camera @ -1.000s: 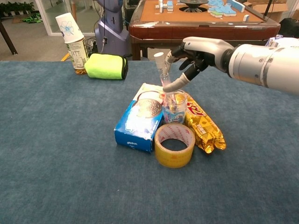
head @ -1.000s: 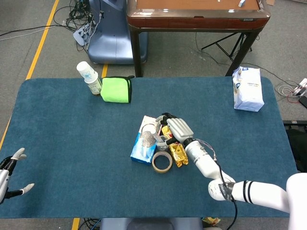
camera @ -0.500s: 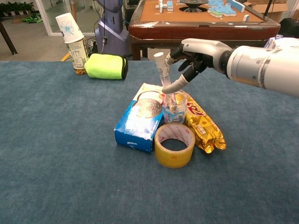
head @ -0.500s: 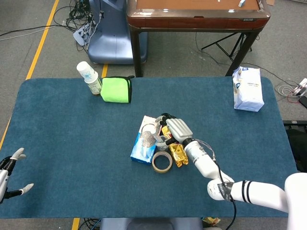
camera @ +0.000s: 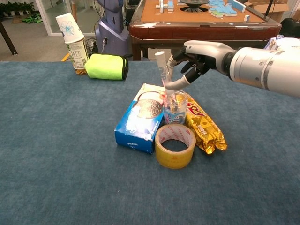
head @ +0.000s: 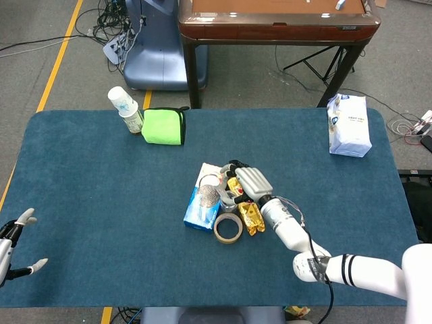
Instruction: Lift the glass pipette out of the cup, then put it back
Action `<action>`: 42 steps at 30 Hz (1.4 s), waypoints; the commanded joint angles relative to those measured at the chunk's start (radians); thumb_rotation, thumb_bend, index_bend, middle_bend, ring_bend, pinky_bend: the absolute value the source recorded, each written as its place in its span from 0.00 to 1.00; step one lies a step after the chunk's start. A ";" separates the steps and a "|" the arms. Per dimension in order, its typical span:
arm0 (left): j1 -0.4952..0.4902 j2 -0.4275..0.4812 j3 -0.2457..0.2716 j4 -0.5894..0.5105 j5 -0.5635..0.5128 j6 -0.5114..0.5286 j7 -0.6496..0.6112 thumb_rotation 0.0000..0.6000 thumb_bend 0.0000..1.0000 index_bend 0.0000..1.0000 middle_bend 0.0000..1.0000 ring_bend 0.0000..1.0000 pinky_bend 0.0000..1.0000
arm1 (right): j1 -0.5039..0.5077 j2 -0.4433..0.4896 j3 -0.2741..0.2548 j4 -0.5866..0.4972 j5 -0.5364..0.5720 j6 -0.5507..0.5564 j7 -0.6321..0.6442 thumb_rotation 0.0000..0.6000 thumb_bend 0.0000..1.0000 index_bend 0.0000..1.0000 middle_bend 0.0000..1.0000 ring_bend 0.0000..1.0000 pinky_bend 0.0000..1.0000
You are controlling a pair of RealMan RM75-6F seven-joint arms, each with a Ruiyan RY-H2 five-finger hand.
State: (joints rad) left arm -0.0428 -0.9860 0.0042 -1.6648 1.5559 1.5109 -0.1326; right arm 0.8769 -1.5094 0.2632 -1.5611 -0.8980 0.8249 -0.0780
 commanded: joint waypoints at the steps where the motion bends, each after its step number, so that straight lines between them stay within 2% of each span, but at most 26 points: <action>1: 0.000 0.001 0.000 -0.001 0.000 0.000 -0.001 1.00 0.09 0.05 0.25 0.19 0.38 | 0.000 -0.001 0.000 0.002 0.001 -0.002 0.002 1.00 0.35 0.54 0.26 0.10 0.15; 12: 0.000 0.001 0.000 -0.001 0.001 -0.001 0.002 1.00 0.09 0.05 0.25 0.19 0.38 | -0.006 0.003 0.002 0.004 -0.003 -0.007 0.016 1.00 0.39 0.55 0.27 0.10 0.15; 21: 0.000 0.001 0.000 0.000 0.000 -0.001 0.003 1.00 0.09 0.05 0.25 0.19 0.38 | -0.032 0.033 0.004 -0.038 -0.062 0.016 0.051 1.00 0.41 0.56 0.28 0.10 0.15; 34: -0.005 -0.004 -0.002 -0.002 -0.012 -0.014 0.022 1.00 0.09 0.05 0.25 0.19 0.38 | -0.136 0.195 0.007 -0.259 -0.296 0.177 0.109 1.00 0.42 0.57 0.29 0.10 0.15; 42: -0.013 -0.014 0.002 -0.007 -0.011 -0.032 0.051 1.00 0.09 0.05 0.25 0.19 0.38 | -0.194 0.312 -0.009 -0.363 -0.379 0.236 0.103 1.00 0.42 0.58 0.30 0.10 0.15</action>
State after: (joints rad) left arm -0.0543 -0.9983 0.0050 -1.6705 1.5443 1.4814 -0.0845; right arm 0.6977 -1.2226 0.2622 -1.9027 -1.2636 1.0510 0.0361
